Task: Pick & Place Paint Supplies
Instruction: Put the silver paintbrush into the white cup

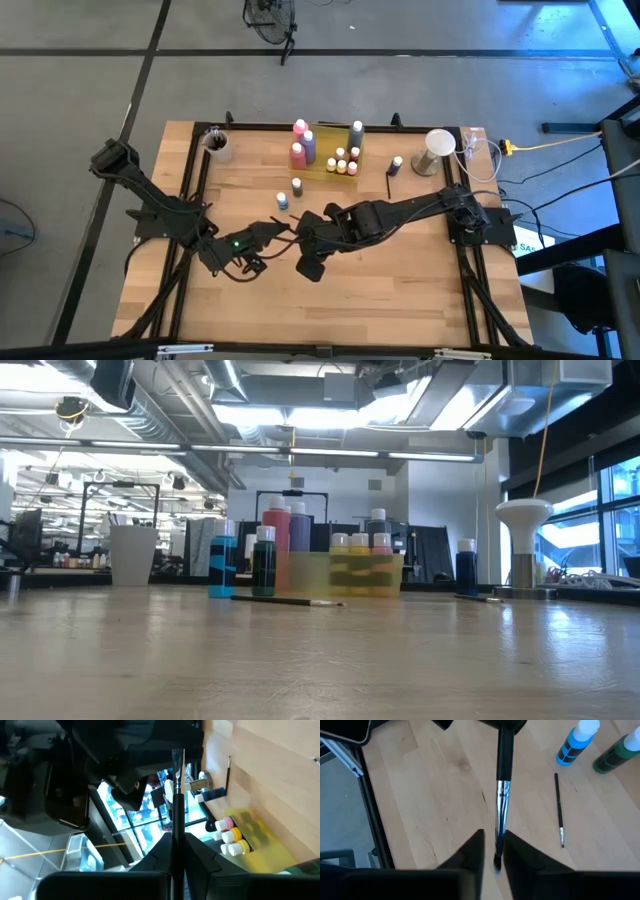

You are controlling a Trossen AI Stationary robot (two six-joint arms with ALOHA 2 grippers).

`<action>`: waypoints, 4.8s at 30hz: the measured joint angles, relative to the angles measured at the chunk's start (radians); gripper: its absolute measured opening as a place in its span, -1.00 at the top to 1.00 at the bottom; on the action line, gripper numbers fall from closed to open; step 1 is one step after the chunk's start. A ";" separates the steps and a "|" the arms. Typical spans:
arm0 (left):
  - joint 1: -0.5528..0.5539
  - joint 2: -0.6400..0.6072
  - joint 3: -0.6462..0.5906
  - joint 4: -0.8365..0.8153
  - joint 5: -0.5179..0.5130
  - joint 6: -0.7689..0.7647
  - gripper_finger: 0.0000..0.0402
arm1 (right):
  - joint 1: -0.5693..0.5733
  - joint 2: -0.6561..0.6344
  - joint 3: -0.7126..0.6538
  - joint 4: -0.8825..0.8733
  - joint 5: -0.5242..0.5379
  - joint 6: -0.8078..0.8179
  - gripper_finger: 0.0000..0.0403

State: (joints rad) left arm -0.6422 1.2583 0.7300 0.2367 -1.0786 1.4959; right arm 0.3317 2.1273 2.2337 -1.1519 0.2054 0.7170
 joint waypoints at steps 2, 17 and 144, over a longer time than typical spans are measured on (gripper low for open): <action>0.001 0.000 0.000 0.000 -0.004 -0.022 0.90 | 0.000 0.000 0.000 0.001 -0.004 0.000 0.54; 0.103 -0.216 -0.001 -0.200 -0.053 -0.623 0.90 | 0.059 -0.027 0.001 -0.091 0.001 0.093 0.05; 0.370 -0.103 -0.446 1.308 1.044 -1.173 0.90 | -0.008 -0.028 0.000 0.862 0.285 -0.990 0.89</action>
State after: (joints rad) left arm -0.2726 1.1557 0.2844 1.5452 -0.0345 0.3231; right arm 0.3233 2.0991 2.2333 -0.2897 0.4900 -0.2729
